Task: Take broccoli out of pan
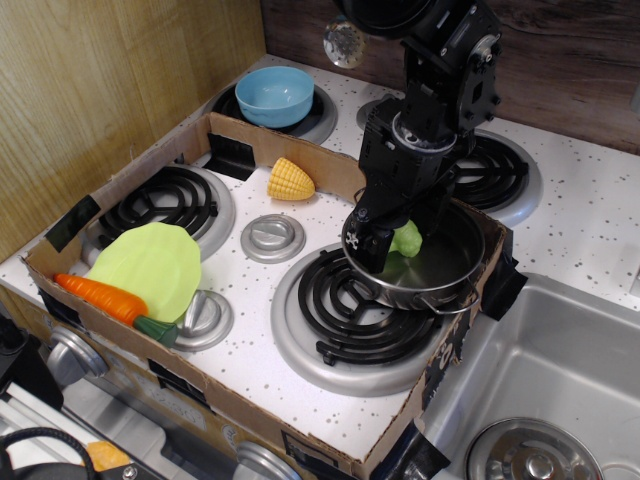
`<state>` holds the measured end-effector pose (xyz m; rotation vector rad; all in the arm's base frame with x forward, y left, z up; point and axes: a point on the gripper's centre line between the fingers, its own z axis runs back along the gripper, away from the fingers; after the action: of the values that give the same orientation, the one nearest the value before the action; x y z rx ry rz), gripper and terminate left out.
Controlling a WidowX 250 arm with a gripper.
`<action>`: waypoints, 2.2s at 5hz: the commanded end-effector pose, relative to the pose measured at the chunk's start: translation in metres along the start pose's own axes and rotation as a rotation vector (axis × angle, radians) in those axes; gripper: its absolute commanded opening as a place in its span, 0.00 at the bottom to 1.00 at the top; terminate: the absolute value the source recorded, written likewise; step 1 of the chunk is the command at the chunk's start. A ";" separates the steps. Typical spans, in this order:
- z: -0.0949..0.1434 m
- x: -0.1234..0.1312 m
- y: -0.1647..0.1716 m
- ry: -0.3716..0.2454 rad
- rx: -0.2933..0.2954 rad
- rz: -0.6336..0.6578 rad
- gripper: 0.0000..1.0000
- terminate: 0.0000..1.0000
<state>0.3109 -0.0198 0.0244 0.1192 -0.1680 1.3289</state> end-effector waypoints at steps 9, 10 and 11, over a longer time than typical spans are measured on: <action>0.087 0.033 -0.004 0.118 -0.071 0.148 0.00 0.00; 0.080 0.073 0.001 0.032 -0.080 0.058 0.00 0.00; 0.072 0.111 0.005 -0.014 -0.072 -0.032 0.00 0.00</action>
<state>0.3162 0.0701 0.0983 0.0888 -0.1912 1.2782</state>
